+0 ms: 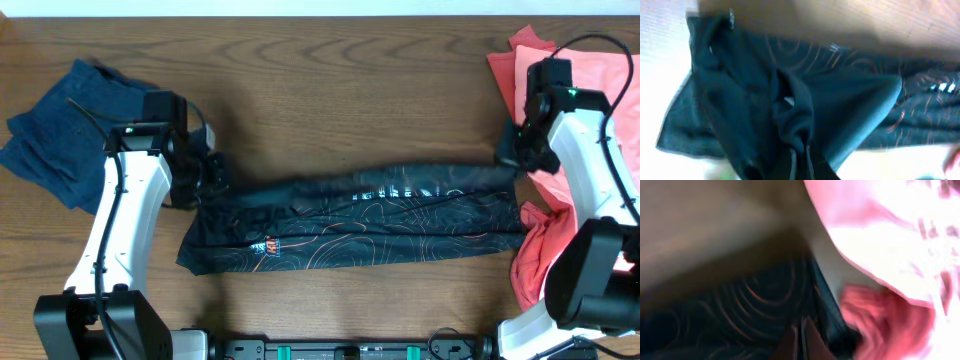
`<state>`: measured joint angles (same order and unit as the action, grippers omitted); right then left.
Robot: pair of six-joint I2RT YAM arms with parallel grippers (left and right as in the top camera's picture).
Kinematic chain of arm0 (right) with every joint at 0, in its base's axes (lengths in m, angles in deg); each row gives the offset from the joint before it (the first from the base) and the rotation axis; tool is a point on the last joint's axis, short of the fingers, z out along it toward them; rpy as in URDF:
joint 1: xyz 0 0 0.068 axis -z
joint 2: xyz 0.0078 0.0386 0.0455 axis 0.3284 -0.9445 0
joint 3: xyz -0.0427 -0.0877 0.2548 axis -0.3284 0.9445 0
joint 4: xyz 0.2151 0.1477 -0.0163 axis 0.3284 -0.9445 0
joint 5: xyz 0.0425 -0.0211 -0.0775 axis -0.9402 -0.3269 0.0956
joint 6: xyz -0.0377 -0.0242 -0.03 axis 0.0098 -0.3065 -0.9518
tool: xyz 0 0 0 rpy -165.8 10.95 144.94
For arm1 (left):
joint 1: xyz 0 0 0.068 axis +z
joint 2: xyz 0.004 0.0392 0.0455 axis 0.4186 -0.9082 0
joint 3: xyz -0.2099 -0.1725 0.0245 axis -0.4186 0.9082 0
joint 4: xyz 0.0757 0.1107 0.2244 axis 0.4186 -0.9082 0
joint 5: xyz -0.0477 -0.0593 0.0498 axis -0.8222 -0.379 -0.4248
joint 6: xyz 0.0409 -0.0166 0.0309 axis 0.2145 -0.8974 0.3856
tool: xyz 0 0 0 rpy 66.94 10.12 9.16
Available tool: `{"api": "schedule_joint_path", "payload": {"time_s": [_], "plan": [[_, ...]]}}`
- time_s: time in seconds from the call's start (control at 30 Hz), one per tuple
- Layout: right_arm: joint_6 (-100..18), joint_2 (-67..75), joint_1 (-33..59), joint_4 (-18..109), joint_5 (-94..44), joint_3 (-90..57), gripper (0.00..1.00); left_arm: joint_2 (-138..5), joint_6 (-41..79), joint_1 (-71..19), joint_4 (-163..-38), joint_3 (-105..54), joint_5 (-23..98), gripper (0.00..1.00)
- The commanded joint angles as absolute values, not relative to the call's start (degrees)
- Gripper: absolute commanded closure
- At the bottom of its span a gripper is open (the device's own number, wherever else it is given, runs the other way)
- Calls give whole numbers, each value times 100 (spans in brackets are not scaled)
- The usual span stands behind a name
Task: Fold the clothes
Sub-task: 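Grasp the top edge with both grippers and fold it down toward the front, then grasp the strip's left and right ends with both grippers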
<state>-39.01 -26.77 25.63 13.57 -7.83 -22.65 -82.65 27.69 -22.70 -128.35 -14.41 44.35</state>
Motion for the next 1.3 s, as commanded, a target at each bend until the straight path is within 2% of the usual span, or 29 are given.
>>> {"api": "schedule_joint_path", "payload": {"time_s": [0.0, 0.23, 0.47, 0.5, 0.53, 0.57, 0.6, 0.63, 0.67, 0.73, 0.8, 0.97, 1.1, 1.27], "plan": [[-3866, -2750, 2565, 894, -337, -2200, 99, -8212, 2745, -2255, -13213, -1483, 4452, 94], [-3862, -2750, 2675, 345, 257, -2073, 99, -8212, 2740, -2255, -13939, -1461, 5127, 94], [-3899, -2750, 2812, 98, 244, -2057, 98, -8219, 2738, -2257, -14074, -1308, 5221, 94], [-3954, -2750, 2812, 81, 244, -2055, 98, -8219, 2740, -2257, -14131, -1308, 5221, 93], [-4028, -2750, 2812, 59, 244, -2055, 96, -8219, 2740, -2257, -14206, -1308, 5224, 87], [-4104, -2750, 2817, 48, 244, -2055, 92, -8219, 2740, -2257, -14260, -1308, 5224, 66], [-4159, -2750, 2821, 46, 242, -2055, 87, -8219, 2740, -2257, -14304, -1308, 5224, 48], [-4231, -2750, 2823, 50, 196, -2055, 79, -8219, 2740, -2257, -14319, -1308, 5224, 37], [-4312, -2750, 2823, 70, 91, -2055, 71, -8219, 2740, -2257, -14319, -1308, 5224, 34], [-4614, -2750, 2823, 181, -250, -2053, 58, -8219, 2740, -2257, -14310, -1308, 5224, 33], [-4898, -2750, 2828, 242, -455, -2049, 49, -8219, 2740, -2257, -14291, -1308, 5224, 33], [-4996, -2750, 2931, 264, -506, -1998, 45, -8219, 2736, -2257, -14160, -1308, 5224, 33], [-5293, -2750, 3075, 426, -842, -1732, 27, -8221, 2716, -2257, -13983, -1308, 5221, 33], [-5665, -2750, 3287, 1047, -1483, -1115, 21, -8223, 2712, -2257, -13764, -1308, 5224, 31]]}}
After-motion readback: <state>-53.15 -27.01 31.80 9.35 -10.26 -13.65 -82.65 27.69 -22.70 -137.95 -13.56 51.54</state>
